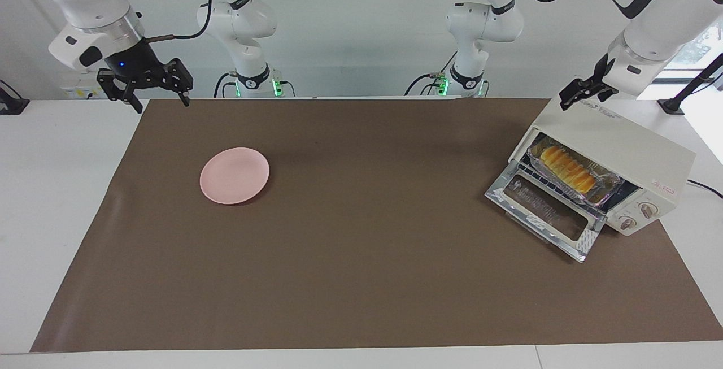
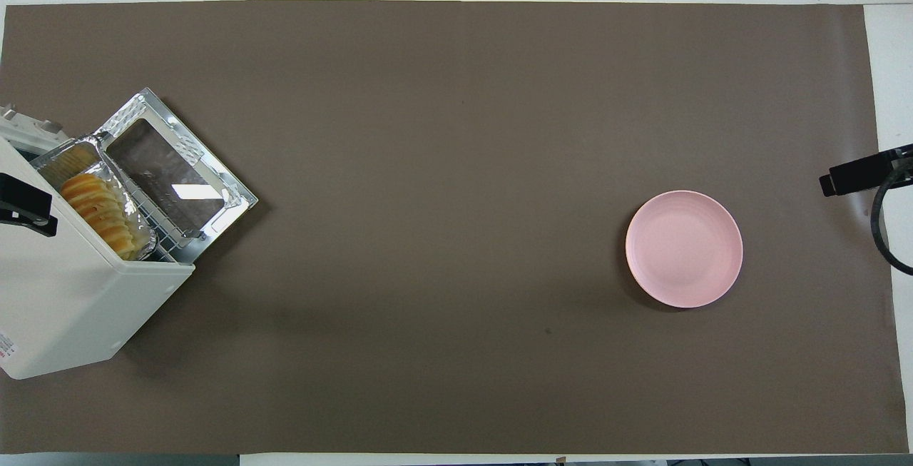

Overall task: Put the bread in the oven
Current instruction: 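Open the left gripper and withdraw it from the oven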

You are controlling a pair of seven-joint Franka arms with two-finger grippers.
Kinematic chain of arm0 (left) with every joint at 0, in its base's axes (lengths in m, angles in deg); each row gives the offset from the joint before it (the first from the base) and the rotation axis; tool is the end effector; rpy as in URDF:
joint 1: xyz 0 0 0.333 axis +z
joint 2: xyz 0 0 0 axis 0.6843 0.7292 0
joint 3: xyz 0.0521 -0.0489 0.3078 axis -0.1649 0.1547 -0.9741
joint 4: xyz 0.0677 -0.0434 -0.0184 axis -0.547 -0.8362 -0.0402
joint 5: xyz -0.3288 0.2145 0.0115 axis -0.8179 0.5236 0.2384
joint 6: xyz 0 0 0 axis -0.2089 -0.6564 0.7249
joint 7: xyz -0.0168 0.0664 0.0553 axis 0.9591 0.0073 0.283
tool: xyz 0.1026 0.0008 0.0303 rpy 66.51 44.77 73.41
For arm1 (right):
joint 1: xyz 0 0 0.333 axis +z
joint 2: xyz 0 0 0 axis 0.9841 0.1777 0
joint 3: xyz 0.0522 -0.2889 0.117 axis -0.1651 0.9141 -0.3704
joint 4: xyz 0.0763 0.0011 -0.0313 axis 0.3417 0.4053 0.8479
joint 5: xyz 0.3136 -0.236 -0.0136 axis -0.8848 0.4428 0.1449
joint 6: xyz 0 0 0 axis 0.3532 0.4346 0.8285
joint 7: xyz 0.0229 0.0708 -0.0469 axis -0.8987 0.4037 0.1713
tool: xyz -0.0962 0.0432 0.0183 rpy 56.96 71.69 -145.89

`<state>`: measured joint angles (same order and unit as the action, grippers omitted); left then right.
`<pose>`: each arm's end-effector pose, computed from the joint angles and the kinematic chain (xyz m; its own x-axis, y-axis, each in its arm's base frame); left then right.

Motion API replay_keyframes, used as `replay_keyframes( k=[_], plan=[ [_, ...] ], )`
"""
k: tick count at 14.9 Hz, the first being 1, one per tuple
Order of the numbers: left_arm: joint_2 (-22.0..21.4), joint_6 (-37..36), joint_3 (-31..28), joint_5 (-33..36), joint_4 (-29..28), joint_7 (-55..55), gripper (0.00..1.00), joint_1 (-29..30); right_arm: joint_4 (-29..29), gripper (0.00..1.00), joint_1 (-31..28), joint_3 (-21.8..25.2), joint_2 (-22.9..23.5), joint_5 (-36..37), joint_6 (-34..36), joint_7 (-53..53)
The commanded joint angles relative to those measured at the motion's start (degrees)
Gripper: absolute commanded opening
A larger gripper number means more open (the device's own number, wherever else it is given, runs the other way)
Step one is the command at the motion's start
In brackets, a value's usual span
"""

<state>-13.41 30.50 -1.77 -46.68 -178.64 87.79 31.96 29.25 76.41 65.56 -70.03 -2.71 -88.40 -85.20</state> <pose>0.5223 0.0163 0.6119 0.9688 0.0375 -0.2450 0.0209 -0.9973 -0.0697 0.5364 -0.0270 0.6394 0.9857 0.1649 -0.0334 0.1644 -0.9862 -0.0177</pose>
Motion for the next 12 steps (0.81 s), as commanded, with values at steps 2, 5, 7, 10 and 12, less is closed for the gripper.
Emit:
replay_keyframes(
  k=[2,5,7,10,12],
  plan=[
    [-1.4,-0.3,16.15,-0.9,-2.08,1.61,1.0,12.18,1.27,1.0,-0.69,-0.44,-1.3,-0.56,0.16,-0.29],
    [-2.99,0.49,15.71,-4.31,-2.35,0.81,1.0,12.62,1.27,1.0,-0.69,-0.44,-1.3,-0.56,0.24,-0.2],
    [-2.64,4.7,15.62,-4.41,-2.35,0.63,1.0,12.1,1.27,1.0,-0.69,-0.44,-1.3,-0.56,0.16,-0.29],
    [-2.73,2.88,15.62,-4.33,-3.14,2.99,1.0,12.62,1.27,1.0,-0.69,-0.44,-1.3,-0.56,0.24,-0.29],
    [-2.99,3.48,15.54,-4.41,-4.01,6.6,1.0,12.71,1.27,1.0,-0.69,-0.44,-1.3,-0.56,0.16,-0.2]
  ],
)
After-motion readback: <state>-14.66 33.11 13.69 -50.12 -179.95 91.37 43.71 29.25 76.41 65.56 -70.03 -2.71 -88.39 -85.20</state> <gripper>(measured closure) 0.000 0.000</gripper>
